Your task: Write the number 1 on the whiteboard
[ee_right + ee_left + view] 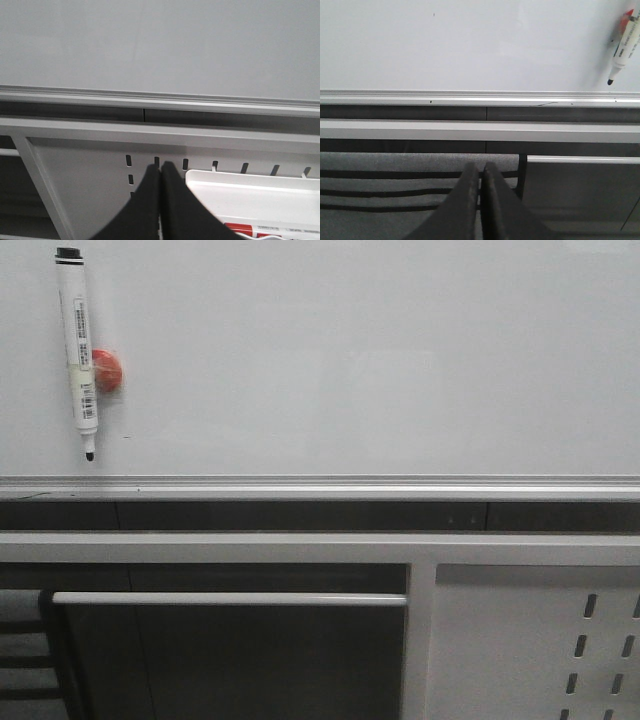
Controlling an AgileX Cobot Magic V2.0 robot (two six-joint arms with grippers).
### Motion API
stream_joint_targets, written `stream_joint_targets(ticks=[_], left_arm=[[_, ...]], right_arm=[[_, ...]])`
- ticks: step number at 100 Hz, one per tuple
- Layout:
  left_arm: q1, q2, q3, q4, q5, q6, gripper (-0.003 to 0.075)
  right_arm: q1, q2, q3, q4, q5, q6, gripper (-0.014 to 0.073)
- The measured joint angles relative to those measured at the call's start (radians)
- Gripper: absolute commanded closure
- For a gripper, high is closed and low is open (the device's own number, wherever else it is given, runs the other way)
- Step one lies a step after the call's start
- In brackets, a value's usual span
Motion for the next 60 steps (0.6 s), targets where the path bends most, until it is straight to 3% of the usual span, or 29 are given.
stream_joint_targets(ticks=[60], left_arm=[[0.000,0.000,0.000,0.000,0.000,0.000,0.0738]], right_arm=[[0.000,0.000,0.000,0.000,0.000,0.000,0.0665]])
